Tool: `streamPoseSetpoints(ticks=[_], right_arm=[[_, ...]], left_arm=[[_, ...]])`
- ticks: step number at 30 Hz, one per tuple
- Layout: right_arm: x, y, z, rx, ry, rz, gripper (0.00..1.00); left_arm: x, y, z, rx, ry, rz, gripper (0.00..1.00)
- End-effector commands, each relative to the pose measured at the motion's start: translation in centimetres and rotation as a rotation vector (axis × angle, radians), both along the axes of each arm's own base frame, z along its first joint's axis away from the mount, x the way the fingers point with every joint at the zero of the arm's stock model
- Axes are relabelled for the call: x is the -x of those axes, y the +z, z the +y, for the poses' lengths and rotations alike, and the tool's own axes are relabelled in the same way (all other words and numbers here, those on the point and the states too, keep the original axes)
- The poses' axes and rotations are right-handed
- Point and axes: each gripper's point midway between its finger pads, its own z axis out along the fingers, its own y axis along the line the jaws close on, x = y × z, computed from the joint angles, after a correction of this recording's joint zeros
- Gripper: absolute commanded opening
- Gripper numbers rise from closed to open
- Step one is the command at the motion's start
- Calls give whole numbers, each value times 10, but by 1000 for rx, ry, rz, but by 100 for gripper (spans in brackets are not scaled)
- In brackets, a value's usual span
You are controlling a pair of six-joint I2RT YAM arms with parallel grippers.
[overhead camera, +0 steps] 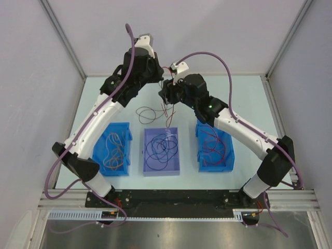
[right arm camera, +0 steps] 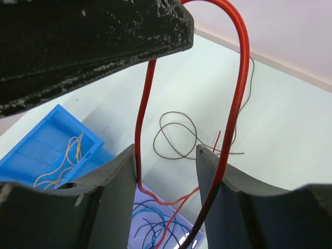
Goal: Untangle the cables
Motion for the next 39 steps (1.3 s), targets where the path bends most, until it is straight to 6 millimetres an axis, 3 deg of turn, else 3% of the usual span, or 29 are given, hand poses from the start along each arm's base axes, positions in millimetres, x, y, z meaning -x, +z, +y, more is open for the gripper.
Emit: streamPoseSetpoints(ticks=[1, 11, 20, 39], right_arm=[[5, 34, 3, -69, 11, -47, 54], [5, 27, 9, -76, 20, -18, 56], [4, 3, 10, -35, -71, 25, 53], [-5, -23, 24, -56, -124, 108, 47]], left_arm=[[6, 29, 14, 10, 35, -82, 0], [3, 35, 26, 1, 90, -104, 0], [-5, 44, 40, 6, 164, -113, 0], [-11, 49, 51, 22, 197, -125, 0]])
